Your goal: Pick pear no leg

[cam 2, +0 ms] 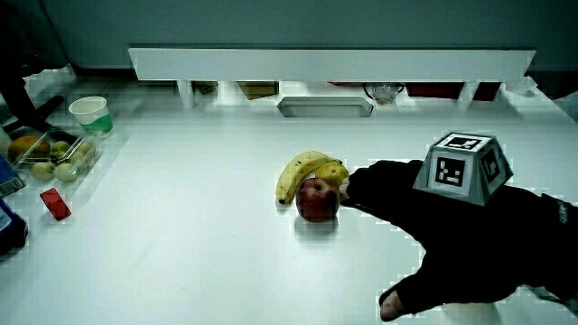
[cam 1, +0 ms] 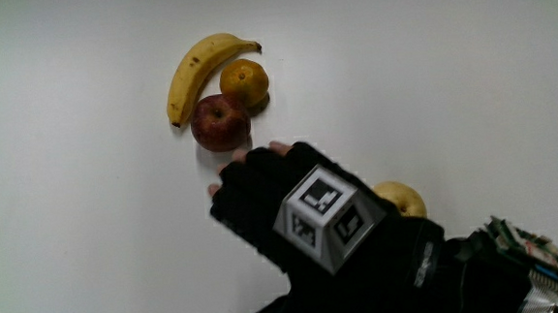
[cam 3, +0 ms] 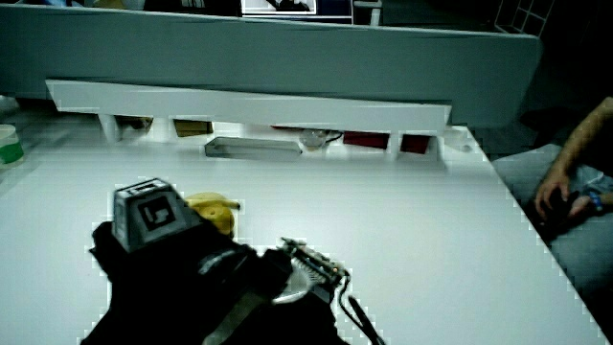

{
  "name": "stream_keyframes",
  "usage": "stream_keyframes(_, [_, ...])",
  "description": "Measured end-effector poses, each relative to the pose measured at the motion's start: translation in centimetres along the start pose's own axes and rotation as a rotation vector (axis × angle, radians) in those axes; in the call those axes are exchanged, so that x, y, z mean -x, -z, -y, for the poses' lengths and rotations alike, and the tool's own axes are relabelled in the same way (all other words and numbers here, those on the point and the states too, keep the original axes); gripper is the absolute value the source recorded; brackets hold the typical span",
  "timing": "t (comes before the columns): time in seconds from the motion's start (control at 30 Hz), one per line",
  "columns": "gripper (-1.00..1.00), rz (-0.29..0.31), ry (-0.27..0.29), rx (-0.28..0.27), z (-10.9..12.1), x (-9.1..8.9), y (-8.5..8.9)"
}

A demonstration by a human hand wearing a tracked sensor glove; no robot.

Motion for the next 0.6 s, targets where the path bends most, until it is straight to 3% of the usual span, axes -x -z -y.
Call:
stream_keyframes(0.03, [0.0, -0.035, 0.011, -0.066, 0.9, 0.0, -1.7])
stream_keyframes(0.07, [0.0, 0.0, 0.036, -0.007, 0.1, -1.1, -0.4])
stream_keyframes(0.1, [0.0, -0.034, 0.041, -0.053, 0.6, -1.2, -1.6])
stream_keyframes(0.13, [0.0, -0.033, 0.061, -0.045, 0.4, -2.0, -1.3])
stream_keyframes(0.17, [0.0, -0.037, 0.091, -0.08, 0.7, -2.4, -2.0])
stream_keyframes(0.3, [0.0, -0.057, 0.138, -0.042, 0.3, -5.0, -1.3])
stream_keyframes(0.33, [0.0, -0.064, 0.158, -0.06, 0.4, -5.4, -1.6])
stream_keyframes(0.6, [0.0, -0.144, 0.246, 0.084, -0.9, -10.1, 2.1])
